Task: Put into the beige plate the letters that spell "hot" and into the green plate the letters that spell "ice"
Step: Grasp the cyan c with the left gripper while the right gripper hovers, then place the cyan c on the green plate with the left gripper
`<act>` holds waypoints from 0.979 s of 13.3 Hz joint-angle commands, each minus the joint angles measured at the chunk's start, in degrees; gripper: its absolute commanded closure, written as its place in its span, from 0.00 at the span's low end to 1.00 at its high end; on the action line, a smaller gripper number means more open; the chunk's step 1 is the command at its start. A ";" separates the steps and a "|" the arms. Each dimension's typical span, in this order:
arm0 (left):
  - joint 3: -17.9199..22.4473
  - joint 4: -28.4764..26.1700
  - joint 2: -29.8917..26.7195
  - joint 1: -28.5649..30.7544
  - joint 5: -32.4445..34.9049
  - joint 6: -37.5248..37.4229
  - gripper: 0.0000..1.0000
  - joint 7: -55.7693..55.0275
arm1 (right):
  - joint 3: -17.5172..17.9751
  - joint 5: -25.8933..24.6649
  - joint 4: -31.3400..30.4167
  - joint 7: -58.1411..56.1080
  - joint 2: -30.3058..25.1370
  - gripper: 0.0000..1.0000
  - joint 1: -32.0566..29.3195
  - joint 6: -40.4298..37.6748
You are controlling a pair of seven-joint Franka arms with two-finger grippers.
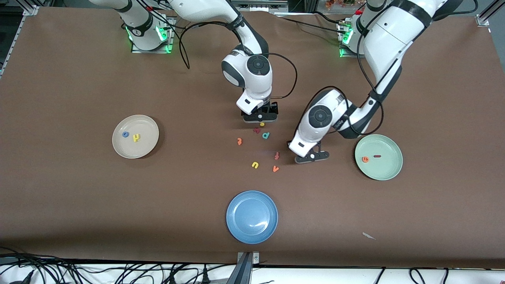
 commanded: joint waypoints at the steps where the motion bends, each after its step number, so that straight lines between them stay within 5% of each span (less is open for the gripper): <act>1: -0.14 1.49 0.32 1.74 2.55 -1.12 0.80 2.68 | -0.39 -1.16 1.57 1.87 0.95 0.01 0.70 -0.03; 6: -0.05 6.76 0.23 5.96 2.46 -8.84 0.80 10.15 | -0.66 -1.25 1.57 1.35 0.60 0.01 0.61 -0.03; 13: -0.14 6.77 -2.05 13.68 2.46 -12.36 0.81 24.46 | -0.92 -1.87 1.57 1.43 0.16 0.01 0.70 -0.56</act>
